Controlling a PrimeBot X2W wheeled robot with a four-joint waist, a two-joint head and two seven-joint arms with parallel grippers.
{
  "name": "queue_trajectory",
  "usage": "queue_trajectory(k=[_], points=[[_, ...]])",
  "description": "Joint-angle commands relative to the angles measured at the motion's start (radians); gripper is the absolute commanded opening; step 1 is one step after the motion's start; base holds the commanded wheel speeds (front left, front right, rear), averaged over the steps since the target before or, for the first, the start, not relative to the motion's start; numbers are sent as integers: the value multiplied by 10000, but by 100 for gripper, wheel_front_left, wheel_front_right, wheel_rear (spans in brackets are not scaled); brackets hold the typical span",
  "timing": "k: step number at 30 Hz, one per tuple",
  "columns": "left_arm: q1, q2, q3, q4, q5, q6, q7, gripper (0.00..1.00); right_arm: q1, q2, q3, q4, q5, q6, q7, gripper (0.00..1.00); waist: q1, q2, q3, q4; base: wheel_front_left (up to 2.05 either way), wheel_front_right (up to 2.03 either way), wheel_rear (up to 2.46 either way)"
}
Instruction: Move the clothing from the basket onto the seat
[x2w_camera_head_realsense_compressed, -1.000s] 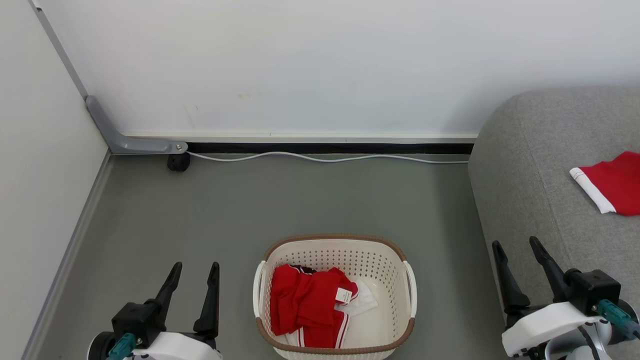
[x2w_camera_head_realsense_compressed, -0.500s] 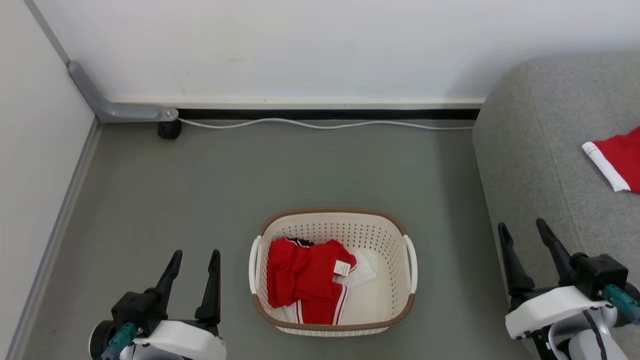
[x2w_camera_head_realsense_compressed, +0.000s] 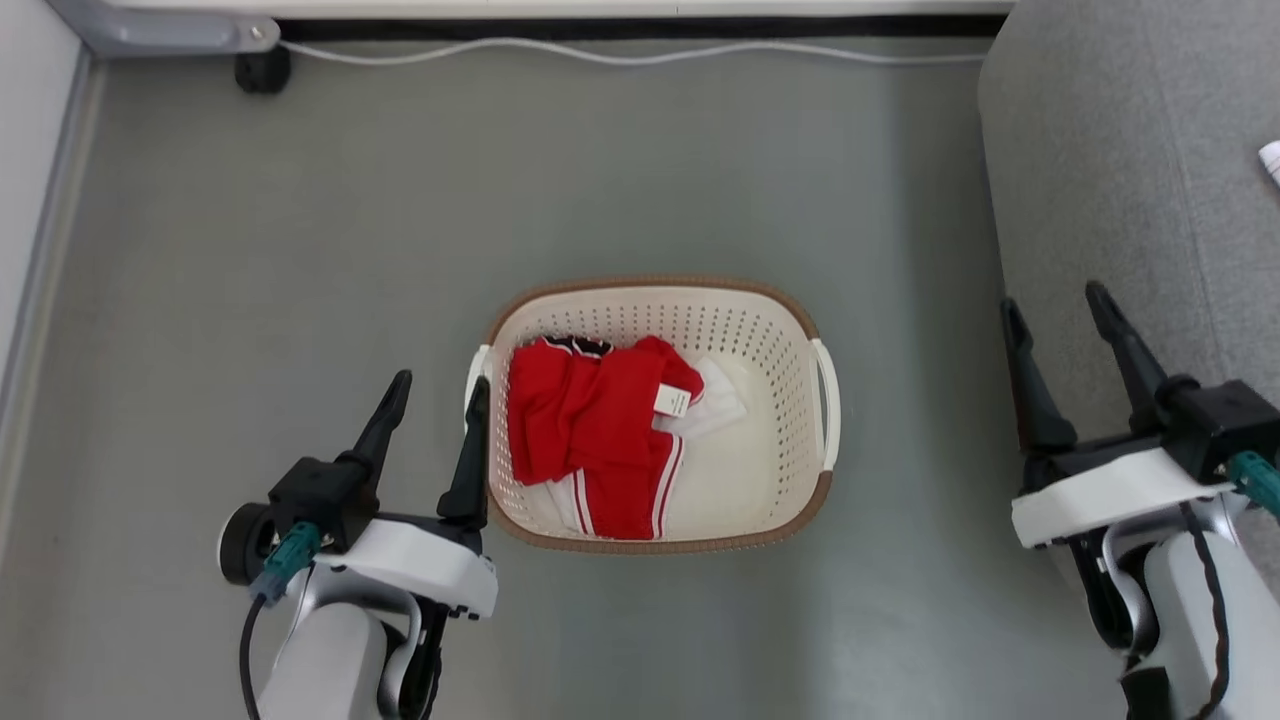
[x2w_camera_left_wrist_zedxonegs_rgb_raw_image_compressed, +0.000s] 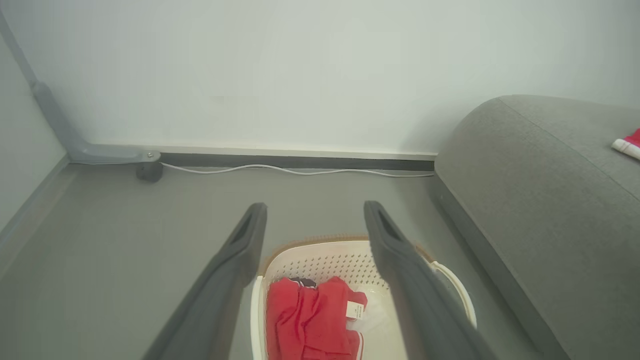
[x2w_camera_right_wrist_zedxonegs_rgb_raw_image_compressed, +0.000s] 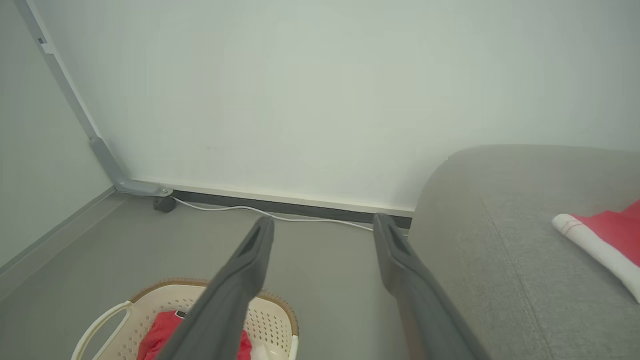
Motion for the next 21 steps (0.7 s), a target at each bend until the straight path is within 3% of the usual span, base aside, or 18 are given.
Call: queue_trajectory(k=[1,21], points=[[-426,78,185,-133,-66,126,-61,100,-267,-82,203,-337,-72,31,-61,100,0,0,870,-165,0,0,0],[-4052,78,-1327,2169,41,194,-61,100,-2205,383,-478,-1602,-290,31,-61,100,0,0,4365,-982,0,0,0]])
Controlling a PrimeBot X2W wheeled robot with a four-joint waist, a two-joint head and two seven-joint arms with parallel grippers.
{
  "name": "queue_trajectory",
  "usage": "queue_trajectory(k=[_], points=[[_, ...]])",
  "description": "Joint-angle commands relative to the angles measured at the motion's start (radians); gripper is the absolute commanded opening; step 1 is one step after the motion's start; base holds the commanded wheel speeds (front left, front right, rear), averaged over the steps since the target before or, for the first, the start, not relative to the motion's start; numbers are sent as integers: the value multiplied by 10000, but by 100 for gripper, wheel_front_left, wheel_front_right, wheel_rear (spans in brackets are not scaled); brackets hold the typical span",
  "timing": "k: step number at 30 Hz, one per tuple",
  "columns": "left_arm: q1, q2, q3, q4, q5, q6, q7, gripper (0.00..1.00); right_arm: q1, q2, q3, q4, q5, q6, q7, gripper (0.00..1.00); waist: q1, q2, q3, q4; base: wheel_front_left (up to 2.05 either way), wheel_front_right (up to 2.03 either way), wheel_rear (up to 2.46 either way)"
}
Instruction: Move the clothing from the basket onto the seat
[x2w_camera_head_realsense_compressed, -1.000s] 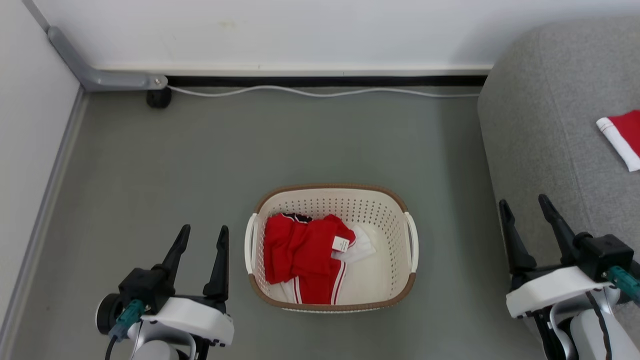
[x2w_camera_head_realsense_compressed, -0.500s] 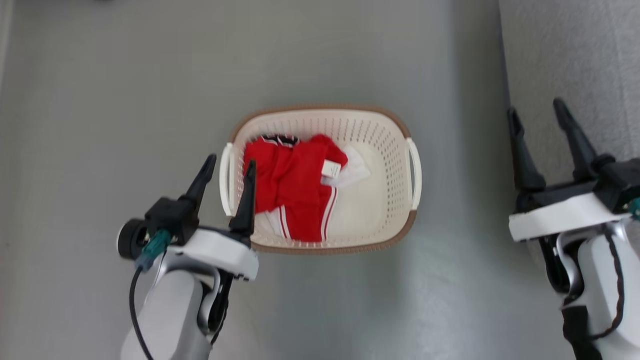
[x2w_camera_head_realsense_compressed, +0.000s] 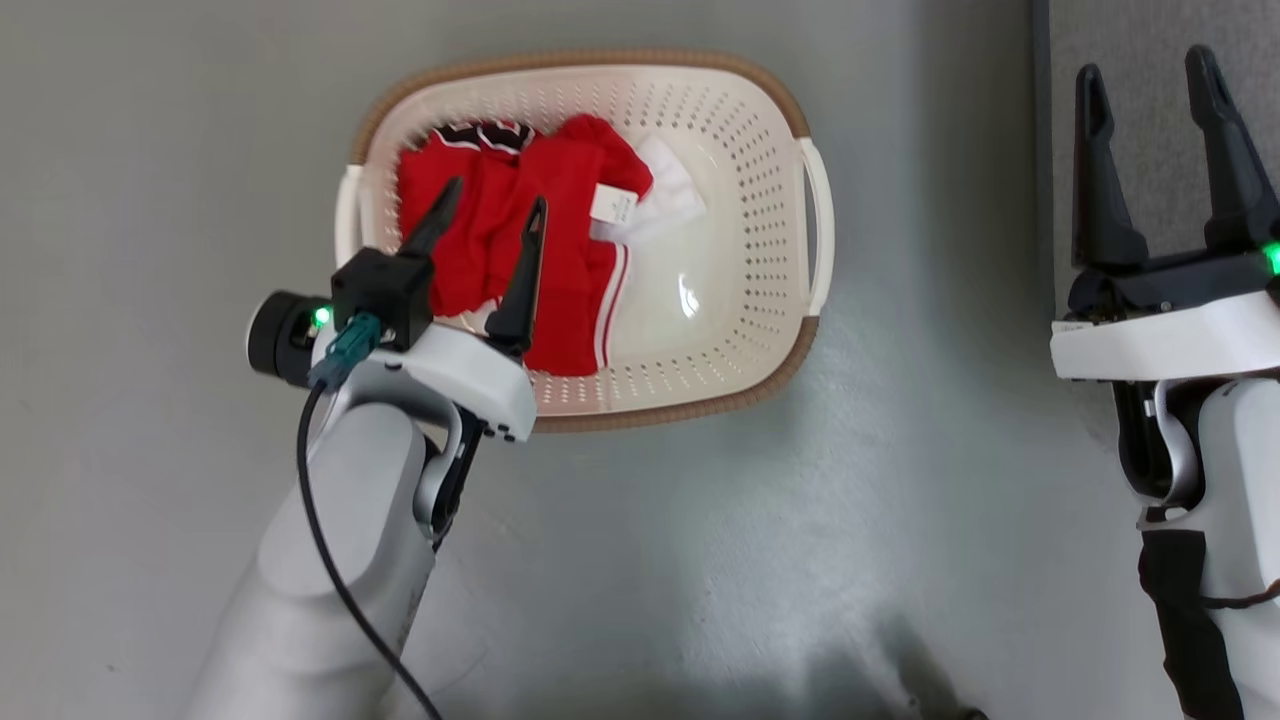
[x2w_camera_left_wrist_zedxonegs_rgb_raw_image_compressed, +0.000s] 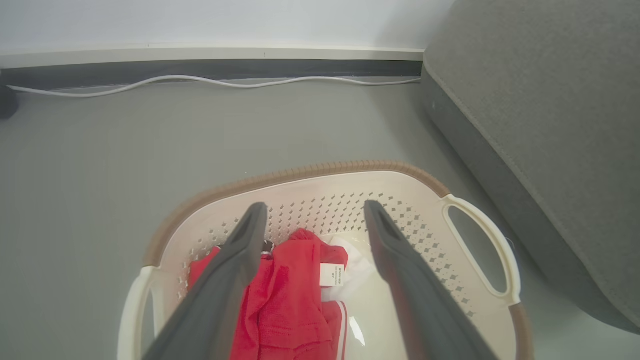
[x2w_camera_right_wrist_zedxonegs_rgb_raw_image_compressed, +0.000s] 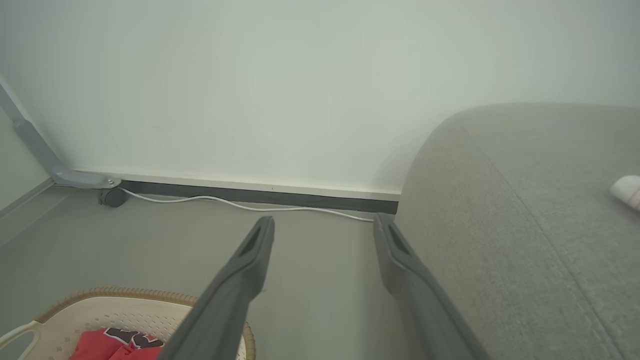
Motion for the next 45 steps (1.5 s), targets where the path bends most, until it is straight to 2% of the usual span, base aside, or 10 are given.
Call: queue_trajectory(k=[1,13,21,29,45], points=[[-263,126,146,89,219,-1,-61,100,17,70,160,-367,-48,31,-59,100,0,0,476,-296,0,0,0],[-2822,269,-213,3667,1334,176,-61,100,-221,357,643,-889,147,31,-59,100,0,0,1487,-1129,0,0,0],[-4234,432,-565,6364,1765,706,114,100,-185,534,818,-951,323,31,-59,100,0,0,1756,-1512,0,0,0],[-4628,550,-997,6974,2081,919,940,100,-167,616,894,-942,420,31,-59,100,0,0,1858,-1685,0,0,0],[-5133,626,-2087,7156,2818,1261,2995,100,-109,669,1042,-926,827,31,-59,100,0,0,1993,-2061,0,0,0]])
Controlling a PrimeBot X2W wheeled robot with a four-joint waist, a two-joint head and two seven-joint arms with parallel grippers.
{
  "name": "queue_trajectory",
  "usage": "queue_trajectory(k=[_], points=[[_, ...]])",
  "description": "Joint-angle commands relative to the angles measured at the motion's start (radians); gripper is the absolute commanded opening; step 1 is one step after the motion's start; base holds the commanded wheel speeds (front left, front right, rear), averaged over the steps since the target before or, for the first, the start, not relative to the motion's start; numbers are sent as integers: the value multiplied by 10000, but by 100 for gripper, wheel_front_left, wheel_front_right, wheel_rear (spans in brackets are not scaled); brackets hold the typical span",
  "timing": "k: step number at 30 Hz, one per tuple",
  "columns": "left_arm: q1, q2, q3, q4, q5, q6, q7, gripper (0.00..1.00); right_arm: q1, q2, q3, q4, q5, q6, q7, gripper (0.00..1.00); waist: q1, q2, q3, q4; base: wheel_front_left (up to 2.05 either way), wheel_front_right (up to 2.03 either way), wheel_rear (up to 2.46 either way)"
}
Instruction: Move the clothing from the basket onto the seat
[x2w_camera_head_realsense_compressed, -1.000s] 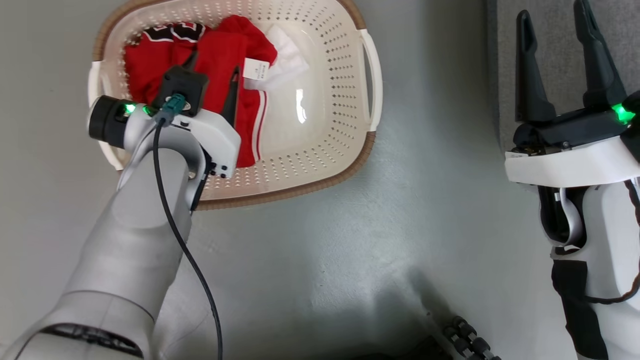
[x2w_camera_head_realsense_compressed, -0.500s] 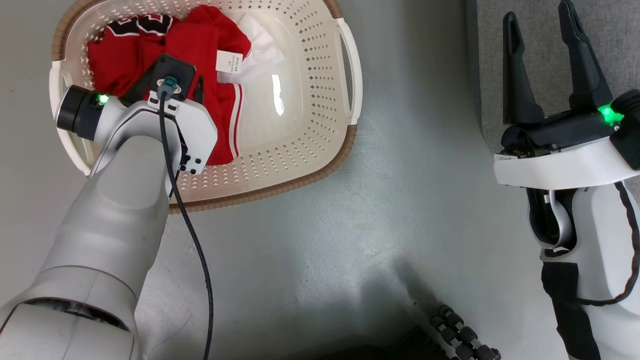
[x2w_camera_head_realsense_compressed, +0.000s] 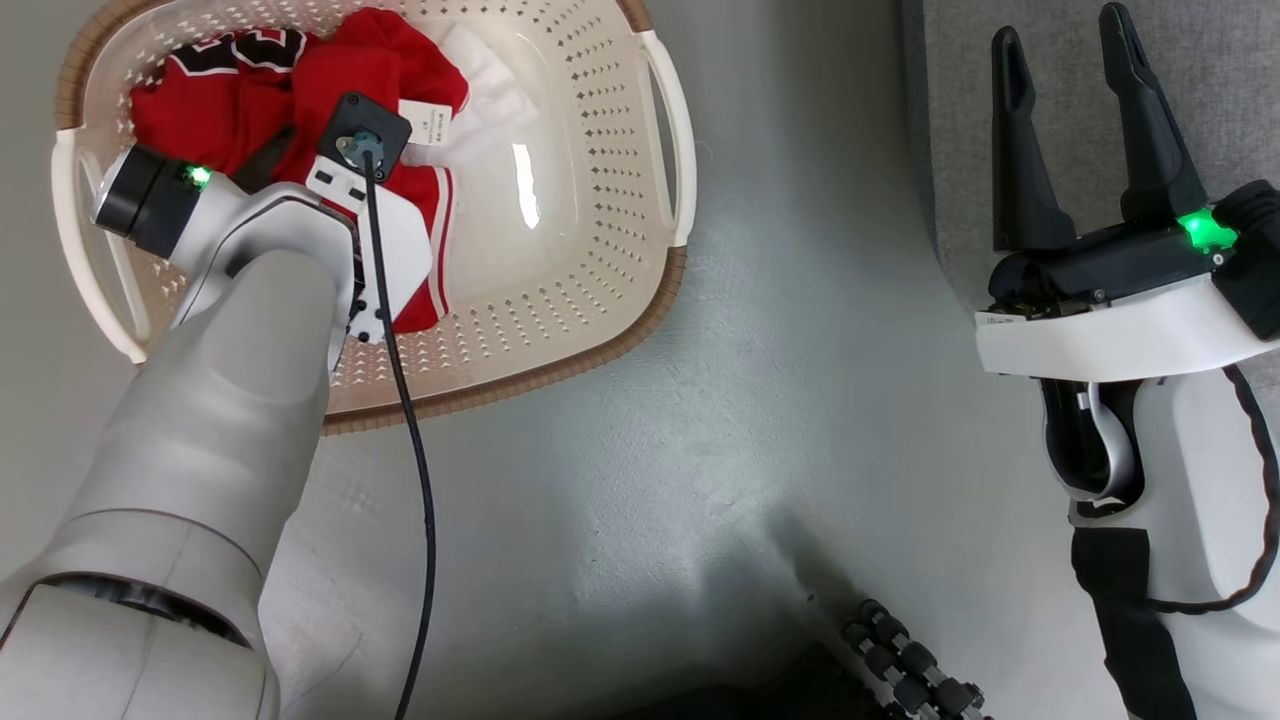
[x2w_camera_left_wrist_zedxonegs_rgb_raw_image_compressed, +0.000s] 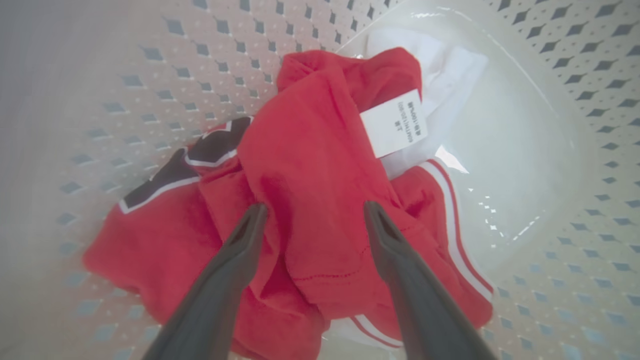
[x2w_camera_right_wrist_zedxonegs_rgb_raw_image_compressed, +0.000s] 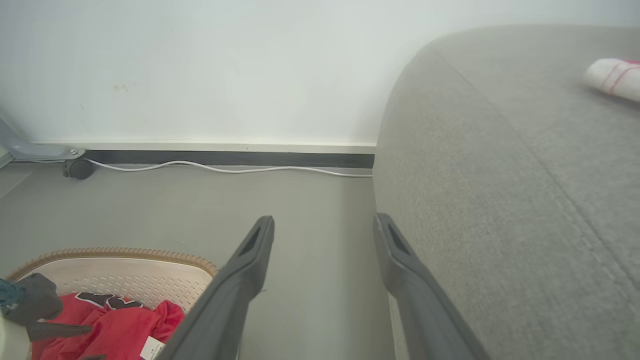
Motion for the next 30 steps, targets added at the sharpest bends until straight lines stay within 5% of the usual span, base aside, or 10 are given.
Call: queue_trajectory(k=[1,22,23,24,25,30], points=[[-117,219,-4,-75,105,112,164,100,276,37,149,-263,125,31,-59,100,-1,0,53,-82,0,0,0],[-537,1334,-1010,-63,653,-237,1132,100,345,39,377,-437,995,31,-59,100,-1,0,546,-944,0,0,0],[-541,1370,-1020,-63,635,-257,1115,76,355,39,378,-446,1015,31,-59,100,-1,0,560,-969,0,0,0],[-545,1404,-1035,-63,619,-303,1082,33,361,39,373,-448,1039,31,-59,100,-1,0,575,-991,0,0,0],[-551,1450,-1047,-62,600,-345,1046,0,358,39,367,-451,1059,31,-59,100,-1,0,594,-1011,0,0,0],[-550,1699,-1022,-62,421,-570,874,0,224,39,305,-387,1169,31,-59,100,-1,0,645,-1111,0,0,0]])
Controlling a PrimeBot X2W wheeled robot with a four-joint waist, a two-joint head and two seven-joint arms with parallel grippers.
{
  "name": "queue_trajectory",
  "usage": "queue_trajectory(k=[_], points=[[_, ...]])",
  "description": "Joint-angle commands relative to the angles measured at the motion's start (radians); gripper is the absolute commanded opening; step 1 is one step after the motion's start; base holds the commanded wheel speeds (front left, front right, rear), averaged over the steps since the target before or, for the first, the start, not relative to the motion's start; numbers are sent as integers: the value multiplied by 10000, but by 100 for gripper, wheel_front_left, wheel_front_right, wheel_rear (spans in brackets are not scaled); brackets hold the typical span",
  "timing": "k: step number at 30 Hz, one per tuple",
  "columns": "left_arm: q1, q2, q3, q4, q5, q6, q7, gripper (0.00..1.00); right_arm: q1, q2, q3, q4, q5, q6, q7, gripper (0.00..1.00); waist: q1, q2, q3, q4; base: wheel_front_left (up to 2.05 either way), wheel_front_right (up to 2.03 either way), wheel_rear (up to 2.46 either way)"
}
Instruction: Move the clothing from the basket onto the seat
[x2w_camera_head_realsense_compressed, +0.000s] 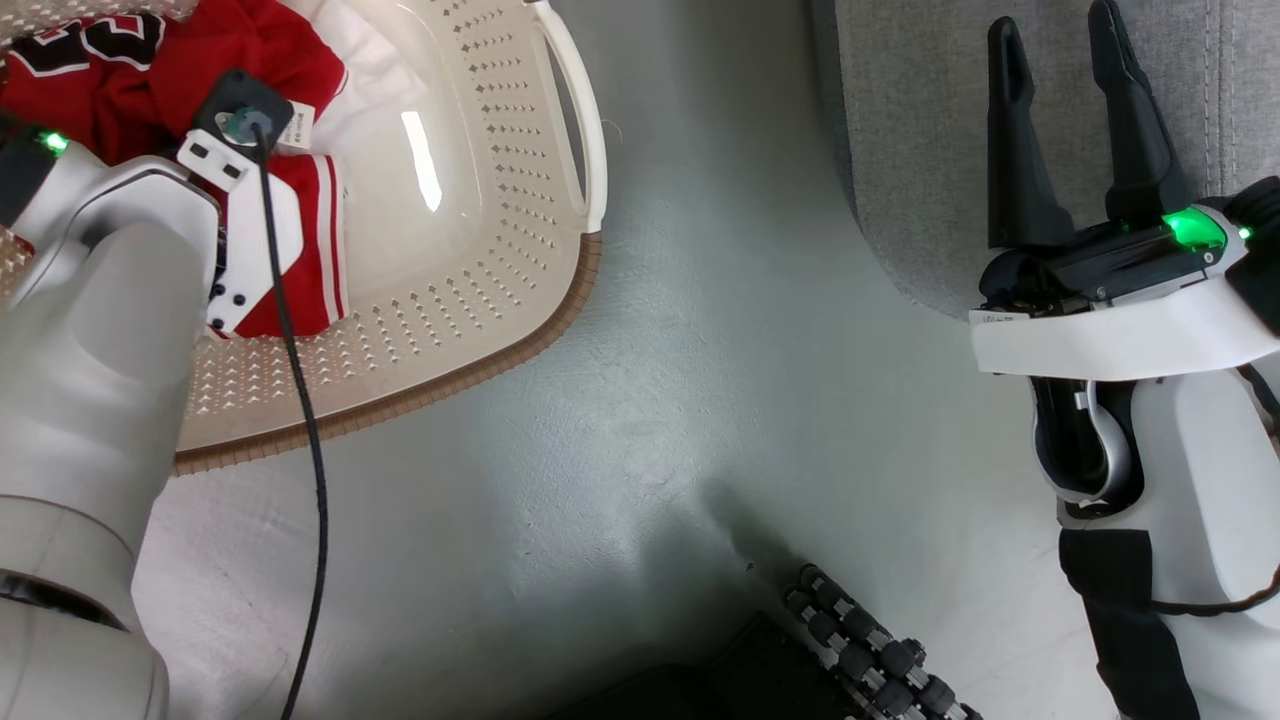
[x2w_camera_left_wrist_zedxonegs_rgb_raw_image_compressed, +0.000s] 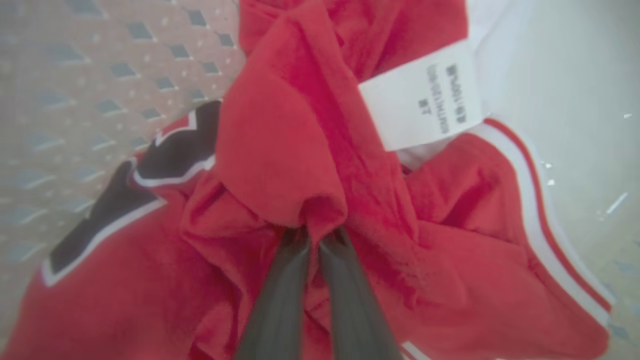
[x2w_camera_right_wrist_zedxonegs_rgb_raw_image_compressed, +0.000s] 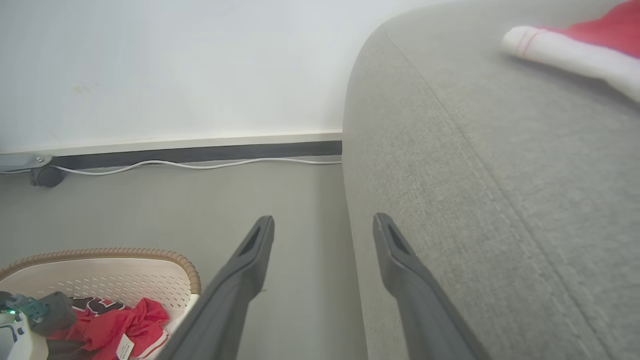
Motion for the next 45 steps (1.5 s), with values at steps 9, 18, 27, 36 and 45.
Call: queue_trajectory(k=[9,18,27,36,45], points=[[250,499,205,-96,-452,-228,-1038,0,-168,-38,-6,12,39,31,-59,100,0,0,-467,15,0,0,0],[1041,200,255,-96,-898,-558,-2053,0,-105,-38,-211,411,-280,31,-59,100,0,0,-1710,401,0,0,0],[1989,-482,353,-96,-1417,-800,-3153,0,489,-37,-516,971,-793,31,-59,100,0,0,-3387,982,0,0,0],[2777,-1439,511,-173,-1962,-786,-3812,0,1221,-90,-843,1416,-1269,31,-59,100,0,0,-5142,1642,0,0,0],[3817,-1772,483,-1610,-2955,-746,-3912,0,2247,-398,-949,1915,-1534,31,-59,100,0,0,-7132,2411,0,0,0]])
